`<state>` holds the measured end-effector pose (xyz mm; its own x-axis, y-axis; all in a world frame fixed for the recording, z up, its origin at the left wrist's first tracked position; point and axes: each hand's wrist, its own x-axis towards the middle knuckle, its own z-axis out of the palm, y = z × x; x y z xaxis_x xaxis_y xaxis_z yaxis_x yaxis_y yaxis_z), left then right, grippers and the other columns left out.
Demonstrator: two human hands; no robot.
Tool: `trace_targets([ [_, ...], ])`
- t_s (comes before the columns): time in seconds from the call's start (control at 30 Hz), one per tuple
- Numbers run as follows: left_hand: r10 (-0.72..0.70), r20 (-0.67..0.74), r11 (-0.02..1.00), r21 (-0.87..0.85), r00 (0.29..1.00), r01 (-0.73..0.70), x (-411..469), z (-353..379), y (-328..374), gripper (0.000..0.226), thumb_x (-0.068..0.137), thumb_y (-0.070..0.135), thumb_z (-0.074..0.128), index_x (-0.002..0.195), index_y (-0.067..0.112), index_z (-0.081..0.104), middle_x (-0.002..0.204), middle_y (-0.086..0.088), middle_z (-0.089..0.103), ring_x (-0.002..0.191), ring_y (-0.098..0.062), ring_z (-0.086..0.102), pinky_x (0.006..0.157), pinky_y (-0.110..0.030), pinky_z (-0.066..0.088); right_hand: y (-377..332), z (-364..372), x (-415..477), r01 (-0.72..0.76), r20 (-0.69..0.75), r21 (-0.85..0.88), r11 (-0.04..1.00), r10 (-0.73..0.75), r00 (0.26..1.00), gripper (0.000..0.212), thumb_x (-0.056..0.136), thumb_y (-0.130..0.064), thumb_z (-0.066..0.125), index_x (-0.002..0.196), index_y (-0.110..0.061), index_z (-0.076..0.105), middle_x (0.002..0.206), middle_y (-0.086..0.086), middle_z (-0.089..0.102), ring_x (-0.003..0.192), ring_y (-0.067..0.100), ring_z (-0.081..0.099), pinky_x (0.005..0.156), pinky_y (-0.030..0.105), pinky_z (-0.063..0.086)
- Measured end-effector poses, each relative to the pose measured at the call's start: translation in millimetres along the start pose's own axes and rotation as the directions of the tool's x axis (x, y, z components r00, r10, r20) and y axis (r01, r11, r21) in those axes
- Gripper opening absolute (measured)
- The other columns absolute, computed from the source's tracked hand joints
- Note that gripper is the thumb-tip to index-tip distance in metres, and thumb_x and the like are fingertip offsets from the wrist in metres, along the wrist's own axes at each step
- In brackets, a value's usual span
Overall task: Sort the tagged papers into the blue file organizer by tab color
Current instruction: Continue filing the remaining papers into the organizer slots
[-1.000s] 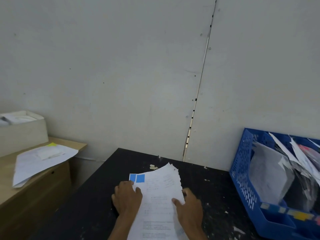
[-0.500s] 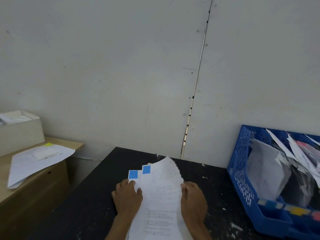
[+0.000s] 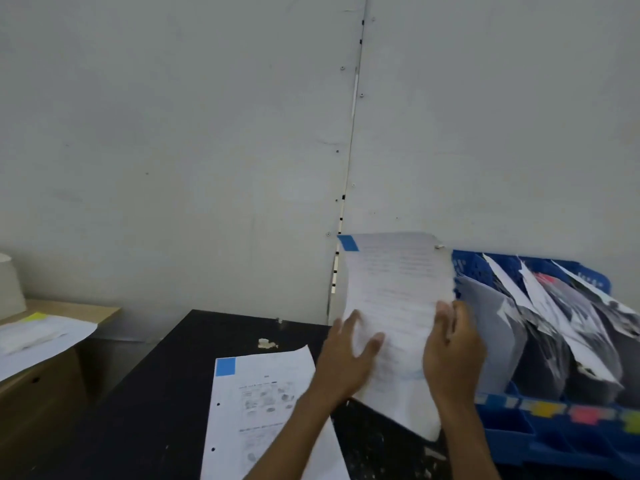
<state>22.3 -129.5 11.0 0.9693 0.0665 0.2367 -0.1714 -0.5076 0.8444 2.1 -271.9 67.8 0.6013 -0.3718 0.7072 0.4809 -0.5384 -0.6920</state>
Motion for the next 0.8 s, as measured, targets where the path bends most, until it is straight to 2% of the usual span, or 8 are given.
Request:
trace_targets([
  [0.17,0.028,0.275,0.989,-0.148,0.961,0.014,15,68,78,0.085,0.078,0.085,0.031,0.149,0.050,0.003,0.161,0.004,-0.014,0.149,-0.023,-0.005,0.119,-0.050,0.009,10,-56,35,0.014,-0.298,-0.129,0.992,-0.052,0.953,0.028,0.104,-0.022,0.037,0.102,-0.001,0.056,0.070,0.005,0.053,0.058,0.016,0.045,0.051,0.017,0.029],
  [0.27,0.053,0.376,0.970,-0.241,0.925,0.042,25,101,109,0.088,0.076,0.088,0.027,0.150,0.048,-0.001,0.162,0.002,-0.010,0.149,-0.022,-0.002,0.118,-0.048,0.008,17,-69,41,0.022,-0.410,-0.199,0.980,-0.104,0.906,0.032,0.105,-0.022,0.036,0.105,0.002,0.057,0.073,0.013,0.059,0.063,0.015,0.049,0.053,0.013,0.029],
  [0.4,0.075,0.405,0.952,-0.301,0.911,0.055,46,136,133,0.110,0.060,0.100,0.021,0.152,0.042,0.003,0.163,0.001,0.002,0.149,-0.023,0.008,0.118,-0.052,0.011,46,-64,44,0.018,-0.471,-0.180,0.984,-0.103,0.876,0.034,0.106,-0.029,0.035,0.108,-0.001,0.056,0.081,0.017,0.066,0.068,0.023,0.060,0.056,0.033,0.047],
  [0.53,0.057,0.385,0.929,-0.359,0.921,0.093,62,154,136,0.122,0.055,0.101,0.022,0.154,0.032,0.002,0.163,-0.001,0.005,0.149,-0.022,0.009,0.119,-0.051,0.012,68,-52,43,-0.007,-0.378,-0.249,0.969,-0.090,0.921,0.029,0.102,-0.020,0.042,0.101,0.004,0.060,0.088,0.022,0.067,0.076,0.026,0.062,0.065,0.029,0.046],
  [0.63,0.007,0.354,0.918,-0.372,0.935,0.134,69,165,136,0.118,0.061,0.097,0.026,0.154,0.029,-0.002,0.163,-0.003,0.000,0.149,-0.021,0.002,0.121,-0.047,0.008,87,-53,45,-0.179,-0.198,-0.398,0.900,0.106,0.974,0.026,0.099,-0.014,0.049,0.108,0.006,0.063,0.097,0.027,0.067,0.089,0.038,0.064,0.077,0.039,0.047],
  [0.67,-0.005,0.347,0.914,-0.378,0.938,0.145,70,168,136,0.120,0.059,0.098,0.027,0.154,0.030,-0.003,0.163,-0.003,-0.001,0.149,-0.021,0.001,0.121,-0.047,0.008,98,-54,47,-0.254,-0.108,-0.446,0.858,0.230,0.967,0.024,0.099,-0.015,0.048,0.106,0.002,0.064,0.095,0.025,0.067,0.084,0.038,0.063,0.076,0.042,0.047],
  [0.73,-0.009,0.327,0.911,-0.387,0.945,0.143,74,173,135,0.128,0.049,0.103,0.025,0.153,0.034,-0.003,0.163,-0.002,-0.004,0.149,-0.022,0.004,0.121,-0.046,0.010,119,-53,48,-0.357,0.041,-0.493,0.793,0.431,0.901,0.025,0.099,-0.019,0.046,0.079,-0.009,0.058,0.079,0.015,0.063,0.066,0.029,0.055,0.065,0.038,0.049],
  [0.8,0.002,0.300,0.913,-0.389,0.954,0.121,76,177,136,0.125,0.049,0.103,0.023,0.152,0.038,-0.003,0.163,-0.001,-0.004,0.149,-0.022,0.006,0.120,-0.047,0.010,128,-50,47,-0.373,0.067,-0.488,0.789,0.461,0.885,0.034,0.099,-0.017,0.046,0.065,-0.015,0.045,0.067,0.008,0.055,0.055,0.020,0.047,0.055,0.032,0.042],
])
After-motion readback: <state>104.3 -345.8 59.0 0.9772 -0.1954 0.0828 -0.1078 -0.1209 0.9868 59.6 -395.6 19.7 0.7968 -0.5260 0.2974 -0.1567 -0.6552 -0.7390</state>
